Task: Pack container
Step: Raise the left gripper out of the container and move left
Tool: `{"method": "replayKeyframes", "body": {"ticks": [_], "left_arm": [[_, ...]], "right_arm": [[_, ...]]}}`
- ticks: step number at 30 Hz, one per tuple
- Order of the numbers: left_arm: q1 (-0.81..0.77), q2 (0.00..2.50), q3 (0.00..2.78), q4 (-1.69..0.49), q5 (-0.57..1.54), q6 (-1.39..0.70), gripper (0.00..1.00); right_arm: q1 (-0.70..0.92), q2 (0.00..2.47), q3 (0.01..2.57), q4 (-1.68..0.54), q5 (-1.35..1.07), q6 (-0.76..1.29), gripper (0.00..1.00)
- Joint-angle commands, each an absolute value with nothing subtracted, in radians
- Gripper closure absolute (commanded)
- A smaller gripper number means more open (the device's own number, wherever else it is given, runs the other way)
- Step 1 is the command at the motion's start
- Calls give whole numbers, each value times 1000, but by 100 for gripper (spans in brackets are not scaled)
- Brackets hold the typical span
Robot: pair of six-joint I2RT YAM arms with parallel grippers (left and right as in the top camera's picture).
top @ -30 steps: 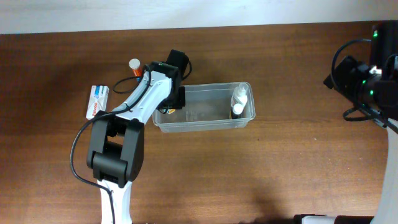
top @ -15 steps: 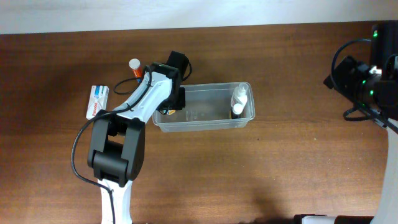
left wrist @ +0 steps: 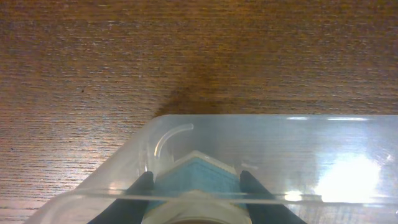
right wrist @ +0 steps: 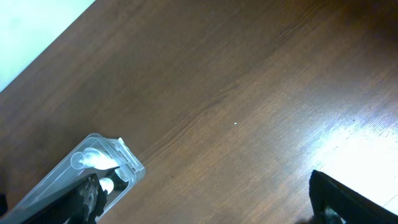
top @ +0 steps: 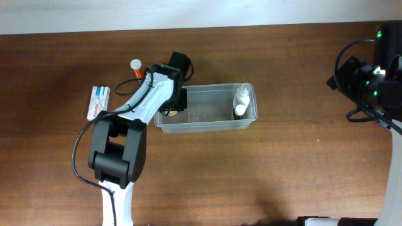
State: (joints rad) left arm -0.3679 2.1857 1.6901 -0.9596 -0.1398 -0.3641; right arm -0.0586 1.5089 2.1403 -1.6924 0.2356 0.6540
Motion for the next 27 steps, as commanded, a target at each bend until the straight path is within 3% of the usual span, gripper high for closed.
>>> {"method": "replayKeyframes", "body": {"ticks": [1, 7, 15, 27], "left_arm": [[-363, 2195, 1685, -958, -163, -381, 62], [-363, 2195, 1685, -958, -166, -381, 59], [-363, 2195, 1685, -958, -176, -381, 48], [-364, 2195, 1691, -962, -172, -381, 47]], "right_arm": [[-67, 1513, 2151, -1698, 248, 658, 2], [-67, 1513, 2151, -1698, 247, 658, 2], [-67, 1513, 2151, -1698, 247, 658, 2], [-67, 1513, 2151, -1698, 247, 658, 2]]}}
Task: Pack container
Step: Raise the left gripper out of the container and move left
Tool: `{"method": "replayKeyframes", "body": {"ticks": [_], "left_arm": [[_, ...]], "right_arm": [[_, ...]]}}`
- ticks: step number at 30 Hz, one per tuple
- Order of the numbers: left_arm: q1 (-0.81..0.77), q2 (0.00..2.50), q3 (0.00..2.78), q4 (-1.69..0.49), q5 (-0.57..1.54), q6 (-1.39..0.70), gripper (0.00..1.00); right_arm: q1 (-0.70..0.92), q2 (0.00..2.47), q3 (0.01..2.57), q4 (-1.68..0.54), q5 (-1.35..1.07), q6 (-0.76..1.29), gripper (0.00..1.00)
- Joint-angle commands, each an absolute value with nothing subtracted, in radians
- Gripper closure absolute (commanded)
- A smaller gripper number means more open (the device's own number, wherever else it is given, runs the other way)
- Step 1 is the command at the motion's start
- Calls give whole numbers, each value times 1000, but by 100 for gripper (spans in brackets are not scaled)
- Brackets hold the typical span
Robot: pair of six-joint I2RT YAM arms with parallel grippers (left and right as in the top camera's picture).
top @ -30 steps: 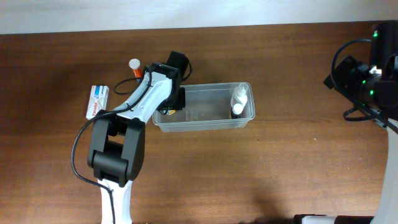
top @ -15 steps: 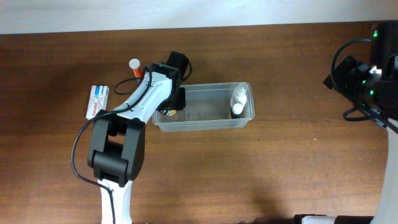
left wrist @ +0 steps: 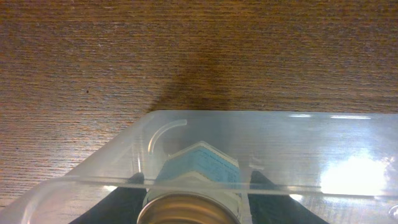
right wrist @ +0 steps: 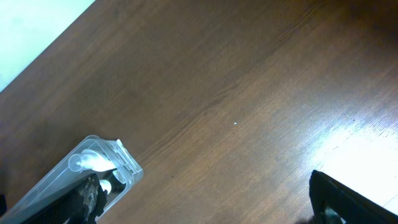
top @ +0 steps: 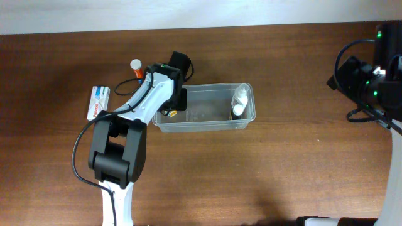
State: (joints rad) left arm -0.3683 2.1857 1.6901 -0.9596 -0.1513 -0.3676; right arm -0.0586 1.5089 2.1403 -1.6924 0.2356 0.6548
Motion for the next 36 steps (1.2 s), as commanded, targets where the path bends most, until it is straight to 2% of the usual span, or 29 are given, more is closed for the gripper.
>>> {"method": "replayKeyframes", "body": {"ticks": [1, 22, 36], "left_arm": [[-364, 2195, 1692, -963, -162, -380, 47], [-364, 2112, 1765, -1016, -135, -373, 48], [-363, 1863, 1765, -1086, -137, -340, 46]], "right_arm": [[-67, 1513, 2151, -1698, 247, 658, 2], [-67, 1513, 2151, -1698, 248, 658, 2], [-67, 1513, 2151, -1698, 248, 658, 2]]}}
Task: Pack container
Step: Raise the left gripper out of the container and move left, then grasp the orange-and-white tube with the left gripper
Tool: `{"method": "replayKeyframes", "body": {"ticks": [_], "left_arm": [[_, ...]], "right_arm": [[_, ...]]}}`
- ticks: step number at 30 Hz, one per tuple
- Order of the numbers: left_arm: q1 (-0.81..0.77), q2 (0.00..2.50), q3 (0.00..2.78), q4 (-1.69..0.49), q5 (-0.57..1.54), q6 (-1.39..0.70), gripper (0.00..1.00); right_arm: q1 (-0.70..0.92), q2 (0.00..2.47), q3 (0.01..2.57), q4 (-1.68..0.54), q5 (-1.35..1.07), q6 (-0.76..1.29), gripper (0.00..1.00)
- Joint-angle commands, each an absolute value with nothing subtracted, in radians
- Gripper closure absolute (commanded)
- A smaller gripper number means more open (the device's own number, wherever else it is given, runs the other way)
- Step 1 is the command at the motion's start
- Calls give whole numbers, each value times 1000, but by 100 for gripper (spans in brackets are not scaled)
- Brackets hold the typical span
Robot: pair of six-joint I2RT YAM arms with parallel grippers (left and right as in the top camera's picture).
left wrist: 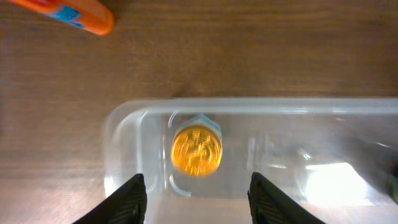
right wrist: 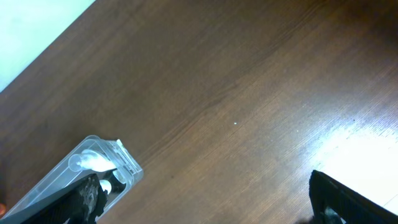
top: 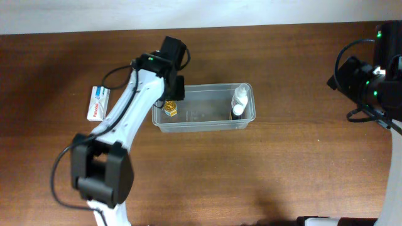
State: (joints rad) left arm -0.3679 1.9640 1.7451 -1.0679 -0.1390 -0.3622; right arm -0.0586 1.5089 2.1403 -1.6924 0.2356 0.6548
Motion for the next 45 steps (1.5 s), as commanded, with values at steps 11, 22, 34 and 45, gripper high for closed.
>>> {"method": "replayKeyframes", "body": {"ticks": [11, 22, 34, 45], "left_arm": [[-194, 1608, 1765, -1191, -271, -258, 33], [55, 1710, 1764, -1117, 3, -72, 25], [47, 1882, 1764, -1017, 104, -21, 23], [-49, 1915, 1764, -749, 60, -7, 22]], "right_arm": [[-67, 1513, 2151, -1698, 248, 658, 2], [-67, 1513, 2151, -1698, 247, 658, 2], [-67, 1513, 2151, -1698, 248, 658, 2], [-67, 1513, 2151, -1698, 247, 658, 2]]}}
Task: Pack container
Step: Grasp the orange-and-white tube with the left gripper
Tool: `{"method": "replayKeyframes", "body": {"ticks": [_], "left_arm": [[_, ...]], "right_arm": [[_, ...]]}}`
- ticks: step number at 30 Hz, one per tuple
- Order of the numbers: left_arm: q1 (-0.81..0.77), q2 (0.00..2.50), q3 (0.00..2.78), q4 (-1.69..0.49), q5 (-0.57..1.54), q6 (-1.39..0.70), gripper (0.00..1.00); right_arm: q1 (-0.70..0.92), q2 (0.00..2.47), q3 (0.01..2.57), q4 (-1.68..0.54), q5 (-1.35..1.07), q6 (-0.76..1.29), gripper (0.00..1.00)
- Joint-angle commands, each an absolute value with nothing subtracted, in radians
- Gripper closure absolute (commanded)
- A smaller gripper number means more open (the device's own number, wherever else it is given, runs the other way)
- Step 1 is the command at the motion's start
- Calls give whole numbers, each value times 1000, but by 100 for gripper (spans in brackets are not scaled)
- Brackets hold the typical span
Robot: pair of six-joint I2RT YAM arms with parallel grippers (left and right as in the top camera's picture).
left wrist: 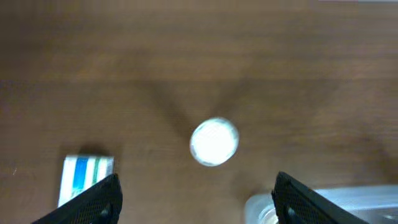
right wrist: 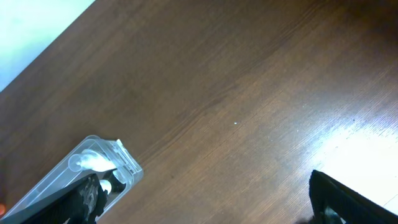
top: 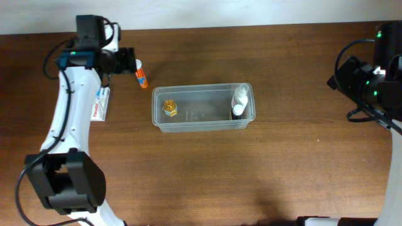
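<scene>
A clear plastic container lies mid-table. Inside it, a gold-lidded jar stands at the left end and white bottles lie at the right end. An orange tube with a white cap lies behind the container's left corner. My left gripper hangs open above that cap, holding nothing. A white, blue and red box lies to the left. My right gripper stays open and empty, far right of the container.
The box shows just beside my left finger, and the container's corner sits under the other finger. The table's back edge meets a pale wall behind the tube. Brown wood stretches between the container and the right arm.
My left gripper, still open, has left the container's left end and now hangs over the orange tube's white cap at the back left. The jar stays in the container. The right arm is unmoved.
My left gripper was shut on the gold-lidded jar low in the container's left end. Then its jaws stood apart with the jar set down. Then it was open higher above the jar. Now it is over the orange tube outside the container.
</scene>
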State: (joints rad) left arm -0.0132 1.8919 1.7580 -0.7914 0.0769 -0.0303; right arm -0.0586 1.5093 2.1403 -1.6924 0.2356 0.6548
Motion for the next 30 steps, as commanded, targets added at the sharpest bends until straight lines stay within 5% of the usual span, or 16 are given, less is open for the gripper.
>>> {"method": "replayKeyframes", "body": {"ticks": [1, 22, 30], "left_arm": [[-60, 1923, 1764, -731, 51, -7, 22], [-96, 2103, 1764, -635, -51, -14, 21], [-96, 2116, 1764, -648, -50, -14, 44]], "right_arm": [[-67, 1513, 2151, -1698, 247, 658, 2], [-67, 1513, 2151, -1698, 248, 658, 2], [-67, 1513, 2151, -1698, 247, 658, 2]]}}
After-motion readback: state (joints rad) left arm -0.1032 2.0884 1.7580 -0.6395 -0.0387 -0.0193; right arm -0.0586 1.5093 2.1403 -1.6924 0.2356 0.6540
